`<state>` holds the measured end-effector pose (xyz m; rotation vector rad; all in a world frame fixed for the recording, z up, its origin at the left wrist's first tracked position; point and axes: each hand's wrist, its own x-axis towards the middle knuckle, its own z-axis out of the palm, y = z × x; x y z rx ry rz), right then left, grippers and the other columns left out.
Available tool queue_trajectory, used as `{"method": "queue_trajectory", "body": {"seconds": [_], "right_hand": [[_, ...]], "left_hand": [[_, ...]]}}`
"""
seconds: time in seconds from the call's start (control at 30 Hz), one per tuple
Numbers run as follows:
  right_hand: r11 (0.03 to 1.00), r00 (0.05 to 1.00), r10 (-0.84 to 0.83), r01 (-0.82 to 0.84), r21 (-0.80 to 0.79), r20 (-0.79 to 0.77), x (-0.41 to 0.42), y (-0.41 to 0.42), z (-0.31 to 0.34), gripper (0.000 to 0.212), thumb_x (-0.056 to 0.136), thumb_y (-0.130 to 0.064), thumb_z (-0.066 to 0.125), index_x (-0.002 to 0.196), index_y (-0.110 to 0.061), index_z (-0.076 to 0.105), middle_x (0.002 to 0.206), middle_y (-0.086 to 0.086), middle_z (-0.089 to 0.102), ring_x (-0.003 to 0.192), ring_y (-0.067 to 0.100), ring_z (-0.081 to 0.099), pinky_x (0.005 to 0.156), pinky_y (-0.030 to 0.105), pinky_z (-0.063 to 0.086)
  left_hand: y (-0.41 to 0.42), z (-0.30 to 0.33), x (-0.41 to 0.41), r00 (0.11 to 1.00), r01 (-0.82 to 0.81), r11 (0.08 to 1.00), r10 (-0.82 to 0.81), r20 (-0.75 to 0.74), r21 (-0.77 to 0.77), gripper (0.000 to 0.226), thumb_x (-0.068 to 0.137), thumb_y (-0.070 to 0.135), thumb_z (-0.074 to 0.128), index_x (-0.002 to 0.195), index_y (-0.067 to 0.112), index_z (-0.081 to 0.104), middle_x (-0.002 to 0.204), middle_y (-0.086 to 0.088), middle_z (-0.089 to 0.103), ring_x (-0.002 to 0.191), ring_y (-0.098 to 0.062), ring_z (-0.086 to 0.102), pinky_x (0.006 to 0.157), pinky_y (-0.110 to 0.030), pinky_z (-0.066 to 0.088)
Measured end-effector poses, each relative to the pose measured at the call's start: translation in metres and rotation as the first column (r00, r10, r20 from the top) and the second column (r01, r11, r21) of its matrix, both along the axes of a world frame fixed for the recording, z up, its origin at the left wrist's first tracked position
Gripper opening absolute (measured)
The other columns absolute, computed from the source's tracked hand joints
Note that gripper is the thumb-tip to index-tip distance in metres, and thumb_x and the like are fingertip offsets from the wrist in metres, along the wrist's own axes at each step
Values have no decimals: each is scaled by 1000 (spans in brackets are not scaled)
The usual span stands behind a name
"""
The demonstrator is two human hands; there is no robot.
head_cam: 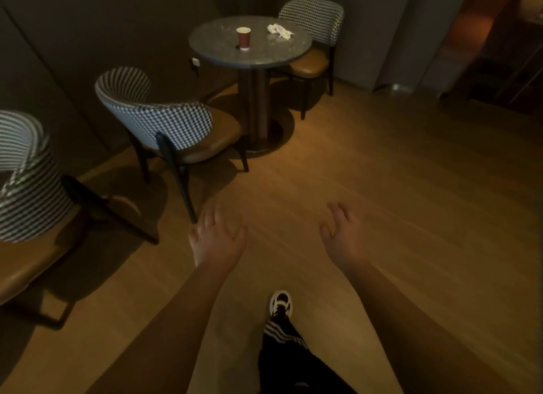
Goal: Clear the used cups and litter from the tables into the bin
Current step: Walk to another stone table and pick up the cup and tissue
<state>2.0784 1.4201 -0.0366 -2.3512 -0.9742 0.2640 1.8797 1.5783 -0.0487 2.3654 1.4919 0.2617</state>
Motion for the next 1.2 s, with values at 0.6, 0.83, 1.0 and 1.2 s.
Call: {"method": "queue_trajectory", "body": {"seconds": [0.6,0.83,1.0,1.2], "right_hand": [[1000,1000,19,-20,18,19,385,453,8,49,94,-36,51,140,-28,38,151,4,32,137,25,32,107,41,32],[992,992,116,-113,-58,51,540,669,12,51,93,-37,53,141,-27,39,150,2,34,137,20,31,108,38,32],[983,986,166,-162,-86,32,629,776,30,50,94,-35,52,141,-21,42,149,7,36,136,26,32,111,41,31],[953,962,270,-271,-137,-31,712,862,21,49,95,-31,50,142,-17,41,150,9,33,138,27,29,112,40,27]], "left_hand": [[439,16,374,994,-49,997,43,102,63,77,89,63,35,149,20,15,154,-6,25,141,-23,21,109,-51,17],[661,21,538,979,-94,995,85,186,39,80,88,61,41,150,17,15,153,-8,26,141,-23,21,111,-52,21],[774,39,626,961,-140,990,134,242,8,93,82,60,56,150,15,11,154,-9,25,141,-26,22,111,-48,23],[854,22,697,856,-270,949,315,410,-164,123,64,45,83,151,18,2,156,-12,14,142,-29,16,113,-47,21]]}}
